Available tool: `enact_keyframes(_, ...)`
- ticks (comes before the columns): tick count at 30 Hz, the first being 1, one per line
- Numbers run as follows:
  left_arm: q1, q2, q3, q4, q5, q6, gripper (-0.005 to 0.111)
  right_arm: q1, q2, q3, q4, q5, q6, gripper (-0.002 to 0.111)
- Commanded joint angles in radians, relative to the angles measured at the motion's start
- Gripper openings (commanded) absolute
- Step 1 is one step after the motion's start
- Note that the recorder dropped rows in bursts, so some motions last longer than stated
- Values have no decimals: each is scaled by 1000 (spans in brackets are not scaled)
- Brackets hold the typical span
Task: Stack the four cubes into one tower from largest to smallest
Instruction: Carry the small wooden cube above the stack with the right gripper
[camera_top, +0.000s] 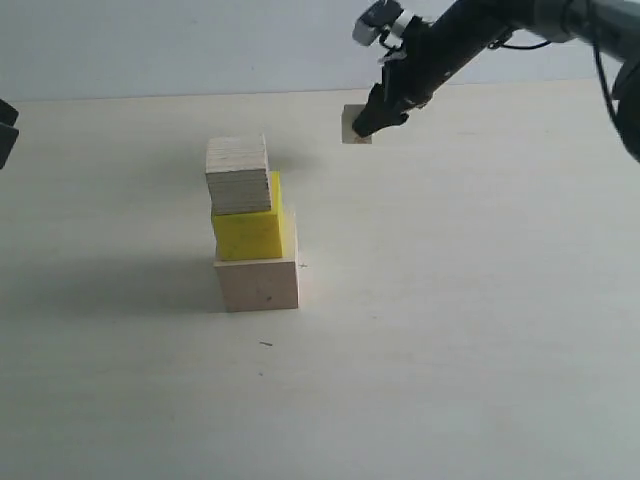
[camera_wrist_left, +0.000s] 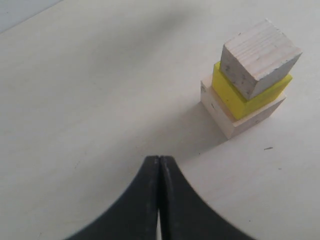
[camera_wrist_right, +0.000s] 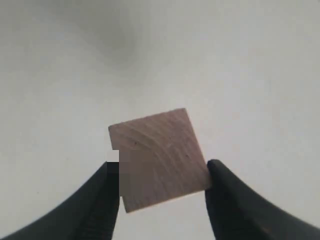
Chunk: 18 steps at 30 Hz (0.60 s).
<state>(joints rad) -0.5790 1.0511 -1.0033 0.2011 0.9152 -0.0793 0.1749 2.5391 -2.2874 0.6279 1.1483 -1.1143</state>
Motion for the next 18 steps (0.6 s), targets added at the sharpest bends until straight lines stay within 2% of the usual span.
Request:
enact_keyframes(1,2,3,3,4,-3,-1,0,-38,-114,-3,207,73,-134,0)
enact_keyframes(6,2,3,3,2,11,-3,0,-13,-166,-3,222,73,-69,0)
enact_keyframes(18,2,3,3,18,-16,-3,0,-13,-320,232,340,73,-34,0)
